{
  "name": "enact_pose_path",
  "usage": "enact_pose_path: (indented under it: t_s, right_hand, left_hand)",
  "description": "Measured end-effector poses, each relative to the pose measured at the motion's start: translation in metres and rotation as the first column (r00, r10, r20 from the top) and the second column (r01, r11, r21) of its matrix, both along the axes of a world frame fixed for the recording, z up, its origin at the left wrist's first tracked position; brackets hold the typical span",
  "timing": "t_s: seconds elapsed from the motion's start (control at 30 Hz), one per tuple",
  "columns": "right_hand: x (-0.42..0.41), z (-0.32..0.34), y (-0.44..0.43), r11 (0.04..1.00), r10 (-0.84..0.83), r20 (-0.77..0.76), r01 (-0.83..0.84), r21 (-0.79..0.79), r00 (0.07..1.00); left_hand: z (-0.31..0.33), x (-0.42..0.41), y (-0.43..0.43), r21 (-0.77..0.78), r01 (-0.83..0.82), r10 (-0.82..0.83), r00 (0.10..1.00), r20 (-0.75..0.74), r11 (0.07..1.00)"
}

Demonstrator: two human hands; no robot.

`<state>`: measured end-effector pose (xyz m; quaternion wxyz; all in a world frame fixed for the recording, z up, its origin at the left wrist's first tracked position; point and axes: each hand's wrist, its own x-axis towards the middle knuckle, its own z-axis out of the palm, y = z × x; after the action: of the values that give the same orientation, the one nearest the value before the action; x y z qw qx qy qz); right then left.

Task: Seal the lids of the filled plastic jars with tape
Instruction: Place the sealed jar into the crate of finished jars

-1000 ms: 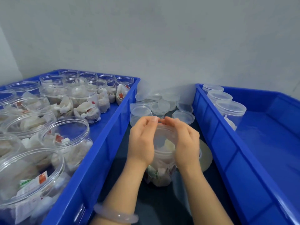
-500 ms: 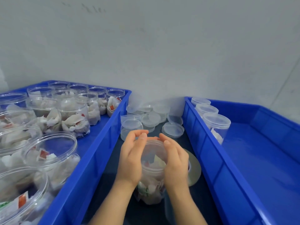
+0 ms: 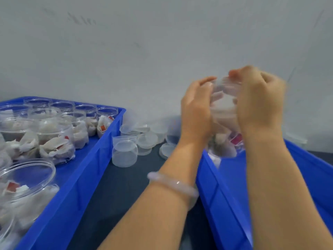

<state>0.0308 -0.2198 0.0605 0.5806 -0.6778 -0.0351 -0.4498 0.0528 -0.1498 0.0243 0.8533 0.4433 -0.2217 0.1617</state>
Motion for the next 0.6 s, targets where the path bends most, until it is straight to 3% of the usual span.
enact_pose_path:
  t_s: [0.13, 0.23, 0.33, 0.37, 0.47, 0.6]
  right_hand:
    - [0.026, -0.034, -0.058, 0.992, -0.13, -0.208, 0.125, -0.036, 0.969]
    - [0.042, -0.081, -0.077, 0.982, -0.187, -0.329, 0.177, -0.06, 0.926]
    - [0.053, -0.124, -0.087, 0.991, -0.125, -0.46, 0.134, -0.013, 0.879]
    - [0.055, -0.135, -0.089, 0.992, -0.123, -0.508, 0.119, -0.04, 0.853]
    - [0.059, -0.147, -0.092, 0.992, -0.124, -0.555, 0.118, -0.047, 0.823]
    - [0.058, -0.146, -0.09, 0.989, -0.149, -0.569, 0.133, -0.069, 0.809]
  left_hand:
    - [-0.03, 0.03, -0.051, 0.43, 0.047, 0.028, 0.986, -0.166, 0.901]
    - [-0.071, 0.041, -0.063, 0.597, 0.072, 0.125, 0.951, -0.282, 0.799]
    - [-0.097, 0.049, -0.062, 0.857, -0.111, 0.293, 0.955, -0.048, 0.503]
    - [-0.101, 0.051, -0.062, 0.891, -0.134, 0.275, 0.961, 0.01, 0.434]
    - [-0.104, 0.053, -0.065, 0.926, -0.039, 0.183, 0.982, -0.033, 0.375]
    - [-0.102, 0.052, -0.064, 0.967, -0.047, 0.187, 0.982, -0.001, 0.251]
